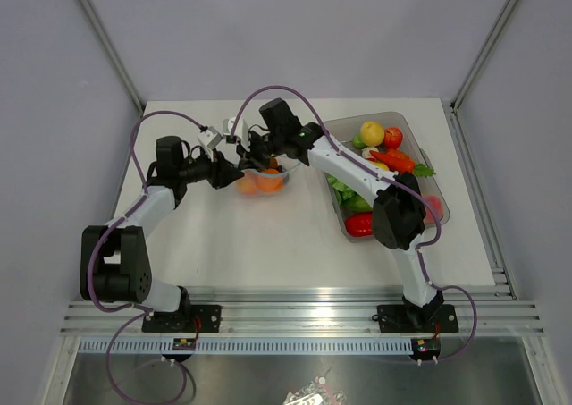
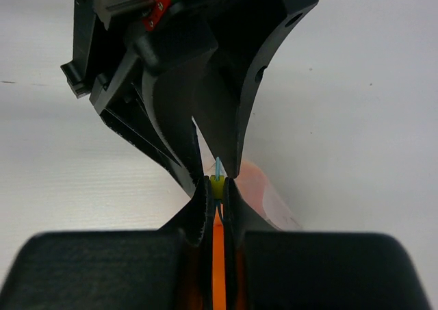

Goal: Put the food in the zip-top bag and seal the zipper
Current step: Zip the zipper food storage bag at the center of the board.

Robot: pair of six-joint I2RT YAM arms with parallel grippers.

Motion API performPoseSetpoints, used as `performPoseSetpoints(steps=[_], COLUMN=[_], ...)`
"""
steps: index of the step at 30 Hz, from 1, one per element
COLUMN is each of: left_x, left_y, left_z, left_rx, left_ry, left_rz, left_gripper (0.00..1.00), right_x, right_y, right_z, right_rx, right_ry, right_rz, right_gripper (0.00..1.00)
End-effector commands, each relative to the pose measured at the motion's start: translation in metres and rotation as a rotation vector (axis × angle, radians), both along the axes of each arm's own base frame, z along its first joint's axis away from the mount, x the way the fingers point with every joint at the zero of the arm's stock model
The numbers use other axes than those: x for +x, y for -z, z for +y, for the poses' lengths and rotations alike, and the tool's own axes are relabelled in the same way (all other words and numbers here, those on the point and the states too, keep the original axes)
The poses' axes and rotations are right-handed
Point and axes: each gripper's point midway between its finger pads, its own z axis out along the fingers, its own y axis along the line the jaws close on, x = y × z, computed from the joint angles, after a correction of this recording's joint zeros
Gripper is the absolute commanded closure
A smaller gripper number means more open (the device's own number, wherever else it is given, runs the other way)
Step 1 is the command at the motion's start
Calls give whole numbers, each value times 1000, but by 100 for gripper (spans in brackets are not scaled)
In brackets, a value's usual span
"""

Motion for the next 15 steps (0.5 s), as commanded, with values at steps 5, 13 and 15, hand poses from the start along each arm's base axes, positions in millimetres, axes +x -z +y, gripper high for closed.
performPoseSetpoints(steps=[5,13,15], left_x=[0,4,4], left_y=[-29,-31,-32], left_z=[-2,-8,-6], left_rx=[-5,-58,-57], left_ry=[67,89,66], left_rz=[-119,-86,-98], left_gripper=[73,100,100], right_x=[-3,-6,-6], right_y=[-38,-36,-34], right_z=[2,1,-1], right_rx=[75,68,57], right_ry=[-24,-31,-29], right_rz=[-53,-47,-47], right_gripper=[100,100,100])
